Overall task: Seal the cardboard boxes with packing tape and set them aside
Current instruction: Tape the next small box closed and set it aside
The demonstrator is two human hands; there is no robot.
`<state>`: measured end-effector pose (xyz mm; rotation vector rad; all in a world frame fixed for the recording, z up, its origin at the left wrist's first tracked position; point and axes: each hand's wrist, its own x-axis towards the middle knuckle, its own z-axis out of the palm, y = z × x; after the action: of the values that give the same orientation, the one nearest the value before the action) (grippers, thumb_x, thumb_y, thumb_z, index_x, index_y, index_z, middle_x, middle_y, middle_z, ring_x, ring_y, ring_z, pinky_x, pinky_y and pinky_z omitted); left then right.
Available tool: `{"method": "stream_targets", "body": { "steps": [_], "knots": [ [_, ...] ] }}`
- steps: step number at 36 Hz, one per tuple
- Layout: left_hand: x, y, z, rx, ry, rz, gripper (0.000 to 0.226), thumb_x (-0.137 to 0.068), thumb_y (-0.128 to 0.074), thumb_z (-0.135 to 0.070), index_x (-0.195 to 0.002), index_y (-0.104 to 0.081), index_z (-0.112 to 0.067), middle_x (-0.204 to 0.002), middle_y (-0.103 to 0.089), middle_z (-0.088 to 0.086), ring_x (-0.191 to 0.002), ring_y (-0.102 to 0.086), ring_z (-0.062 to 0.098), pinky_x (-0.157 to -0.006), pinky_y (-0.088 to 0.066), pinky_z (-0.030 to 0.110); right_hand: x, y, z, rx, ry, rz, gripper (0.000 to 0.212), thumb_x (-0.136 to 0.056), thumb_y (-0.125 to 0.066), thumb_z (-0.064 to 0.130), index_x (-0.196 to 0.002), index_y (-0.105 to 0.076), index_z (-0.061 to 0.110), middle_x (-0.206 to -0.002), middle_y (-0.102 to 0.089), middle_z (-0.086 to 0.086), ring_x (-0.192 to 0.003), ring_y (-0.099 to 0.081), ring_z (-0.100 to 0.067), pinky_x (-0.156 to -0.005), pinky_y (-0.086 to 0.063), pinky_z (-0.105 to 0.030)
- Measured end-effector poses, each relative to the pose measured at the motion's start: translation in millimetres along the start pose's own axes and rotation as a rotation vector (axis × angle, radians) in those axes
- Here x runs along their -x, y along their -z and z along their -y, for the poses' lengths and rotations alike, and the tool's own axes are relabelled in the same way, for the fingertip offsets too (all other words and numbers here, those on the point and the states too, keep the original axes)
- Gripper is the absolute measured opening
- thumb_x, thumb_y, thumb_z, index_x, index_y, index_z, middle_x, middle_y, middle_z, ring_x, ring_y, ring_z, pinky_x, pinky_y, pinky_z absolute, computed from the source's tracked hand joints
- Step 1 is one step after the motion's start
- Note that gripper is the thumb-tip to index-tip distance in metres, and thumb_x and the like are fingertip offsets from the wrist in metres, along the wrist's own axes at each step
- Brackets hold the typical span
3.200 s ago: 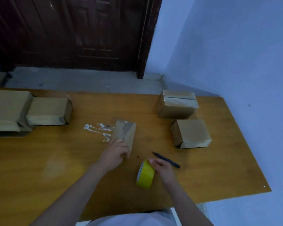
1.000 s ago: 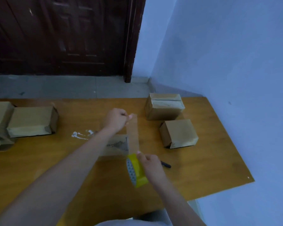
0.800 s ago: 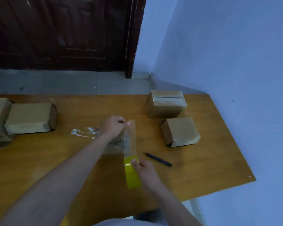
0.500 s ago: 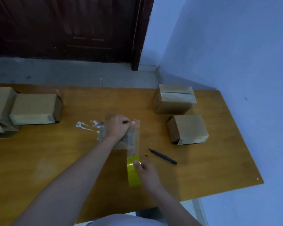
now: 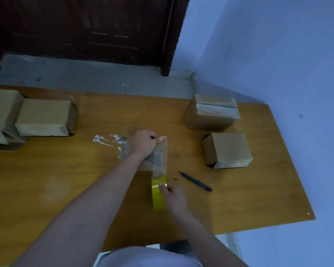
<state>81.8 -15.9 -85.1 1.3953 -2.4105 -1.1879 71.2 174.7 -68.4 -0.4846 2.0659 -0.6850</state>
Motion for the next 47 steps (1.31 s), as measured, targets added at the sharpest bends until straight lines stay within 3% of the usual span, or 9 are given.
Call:
{"method": "stream_targets", "body": {
  "steps": [8, 13, 16, 24, 30, 34, 40, 44, 47],
  "knots": [
    [-22, 14, -11, -0.009, 0.225, 0.294, 0.021, -0.088, -0.066, -0.031, -0.077, -0.072, -0.015, -0.094, -0.066, 0.006, -0.085, -0.058, 0.024, -0.075, -0.047, 0.03, -16, 8, 25, -0.038, -0.165, 0.031, 0.042, -0.097, -0.048, 0.039, -0.085, -0.059, 0.001, -0.086, -0.053, -0.027, -0.073, -0.059, -0.028, -0.065, -0.042, -0.036],
    [-22, 21, -23, -0.23, 0.281, 0.41, 0.026, -0.087, -0.061, -0.041, -0.084, -0.065, -0.015, -0.094, -0.058, 0.004, -0.079, -0.052, 0.02, -0.069, -0.039, 0.03, -23, 6, 28, -0.132, -0.237, 0.022, 0.05, -0.097, -0.048, 0.038, -0.117, -0.055, -0.007, -0.119, -0.057, -0.026, -0.109, -0.055, -0.038, -0.087, -0.045, -0.039],
    [-23, 18, -21, -0.203, 0.356, 0.405, 0.03, -0.082, -0.062, -0.036, -0.094, -0.062, -0.009, -0.102, -0.059, 0.009, -0.088, -0.057, 0.025, -0.073, -0.045, 0.031, -23, 6, 28, -0.204, -0.247, 0.033, 0.035, -0.097, -0.047, 0.037, -0.113, -0.055, 0.007, -0.107, -0.053, -0.013, -0.105, -0.053, -0.029, -0.086, -0.04, -0.033],
    [-11, 4, -17, -0.237, 0.277, 0.103, 0.029, -0.087, -0.052, -0.026, -0.103, -0.067, -0.008, -0.11, -0.066, 0.011, -0.102, -0.061, 0.03, -0.084, -0.052, 0.035, -18, 13, 33, -0.201, -0.244, 0.025, 0.051, -0.098, -0.047, 0.033, -0.129, -0.047, -0.007, -0.135, -0.05, -0.023, -0.124, -0.047, -0.034, -0.102, -0.037, -0.039],
    [11, 5, -7, -0.047, -0.259, -0.271, 0.013, -0.095, -0.053, -0.015, -0.099, -0.064, -0.008, -0.096, -0.058, 0.005, -0.096, -0.053, 0.026, -0.083, -0.042, 0.038, -11, 9, 31, -0.193, -0.194, 0.008, 0.05, -0.098, -0.046, 0.037, -0.119, -0.056, -0.007, -0.125, -0.056, -0.025, -0.116, -0.053, -0.035, -0.098, -0.041, -0.042],
    [33, 11, -1, -0.154, -0.298, -0.329, 0.011, -0.09, -0.057, -0.012, -0.09, -0.066, -0.007, -0.088, -0.057, 0.01, -0.089, -0.055, 0.032, -0.077, -0.042, 0.039, -10, 11, 36, -0.196, -0.144, -0.005, 0.047, -0.098, -0.042, 0.042, -0.112, -0.061, 0.001, -0.111, -0.064, -0.018, -0.104, -0.06, -0.028, -0.089, -0.047, -0.037],
    [81, -18, 26, -0.357, -0.311, -0.219, 0.049, -0.09, -0.034, -0.043, -0.112, -0.068, -0.016, -0.115, -0.065, 0.008, -0.104, -0.062, 0.032, -0.085, -0.05, 0.044, -17, 19, 49, -0.266, -0.053, -0.004, 0.038, -0.101, -0.038, 0.036, -0.073, -0.057, 0.017, -0.07, -0.057, 0.0, -0.067, -0.053, -0.015, -0.063, -0.039, -0.026],
    [87, -18, 28, -0.367, -0.237, -0.035, 0.092, -0.084, 0.011, -0.072, -0.145, -0.039, -0.026, -0.154, -0.032, -0.004, -0.142, -0.027, 0.021, -0.115, -0.018, 0.038, -20, 25, 48, -0.242, -0.052, 0.018, 0.025, -0.092, -0.046, 0.031, -0.076, -0.059, 0.017, -0.074, -0.055, -0.002, -0.076, -0.052, -0.022, -0.071, -0.039, -0.031],
    [88, -20, 28, -0.404, -0.201, -0.021, 0.104, -0.069, 0.02, -0.081, -0.151, -0.022, -0.033, -0.159, -0.017, -0.01, -0.146, -0.01, 0.014, -0.115, 0.003, 0.029, -21, 28, 38, -0.214, -0.08, 0.054, 0.025, -0.096, -0.048, 0.026, -0.1, -0.064, 0.007, -0.093, -0.064, -0.012, -0.085, -0.059, -0.025, -0.076, -0.044, -0.034]
  ]
}}
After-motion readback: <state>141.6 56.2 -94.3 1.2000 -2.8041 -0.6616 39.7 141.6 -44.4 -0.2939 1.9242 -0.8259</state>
